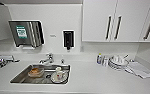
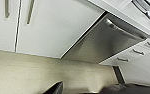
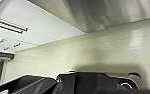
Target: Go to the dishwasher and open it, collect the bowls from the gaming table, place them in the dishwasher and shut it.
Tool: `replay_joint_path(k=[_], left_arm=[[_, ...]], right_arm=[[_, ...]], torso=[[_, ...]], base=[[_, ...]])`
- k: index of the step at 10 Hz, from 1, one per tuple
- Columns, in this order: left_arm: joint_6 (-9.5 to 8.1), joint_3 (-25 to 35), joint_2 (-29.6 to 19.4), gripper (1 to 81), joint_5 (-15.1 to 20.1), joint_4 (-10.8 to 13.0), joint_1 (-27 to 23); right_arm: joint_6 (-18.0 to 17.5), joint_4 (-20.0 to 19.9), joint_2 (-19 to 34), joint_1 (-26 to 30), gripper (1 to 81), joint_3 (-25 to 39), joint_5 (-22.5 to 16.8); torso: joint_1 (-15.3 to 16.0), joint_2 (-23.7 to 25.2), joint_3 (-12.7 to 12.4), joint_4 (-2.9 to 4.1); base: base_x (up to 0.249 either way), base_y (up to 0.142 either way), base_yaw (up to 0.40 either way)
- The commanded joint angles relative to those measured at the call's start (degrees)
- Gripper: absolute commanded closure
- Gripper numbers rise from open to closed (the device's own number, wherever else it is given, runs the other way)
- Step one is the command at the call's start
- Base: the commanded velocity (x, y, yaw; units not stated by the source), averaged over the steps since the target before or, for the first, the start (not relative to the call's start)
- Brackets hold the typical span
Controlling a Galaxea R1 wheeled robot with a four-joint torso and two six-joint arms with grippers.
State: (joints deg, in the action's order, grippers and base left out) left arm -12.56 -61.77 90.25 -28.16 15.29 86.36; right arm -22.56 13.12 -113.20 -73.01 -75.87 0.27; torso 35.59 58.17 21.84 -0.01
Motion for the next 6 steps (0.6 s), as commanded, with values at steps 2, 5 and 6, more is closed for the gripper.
replay_joint_path(k=[2, 5, 6], left_arm=[[-14.41, 1.04, -6.56, 1.0, 1.09, 13.61, -8.35], [-22.33, 0.86, -8.32, 1.0, 0.39, 21.62, -9.58], [-22.60, 0.51, -8.06, 1.0, 0.39, 22.07, -9.58]], right_arm=[[-0.37, -0.64, 3.57, 5.45, 1.0, 2.32, -1.94], [-1.34, -0.64, 4.53, 7.04, 1.0, 4.07, -2.03], [-1.34, -0.64, 4.79, 7.47, 1.0, 4.86, -2.11]], torso=[[4.63, 7.31, 5.85, 0.00], [8.10, 12.79, 10.79, 0.00], [9.33, 14.70, 12.52, 0.00]], base=[[0.000, 0.000, 0.000], [0.000, 0.000, 0.000], [0.000, 0.000, 0.000]])
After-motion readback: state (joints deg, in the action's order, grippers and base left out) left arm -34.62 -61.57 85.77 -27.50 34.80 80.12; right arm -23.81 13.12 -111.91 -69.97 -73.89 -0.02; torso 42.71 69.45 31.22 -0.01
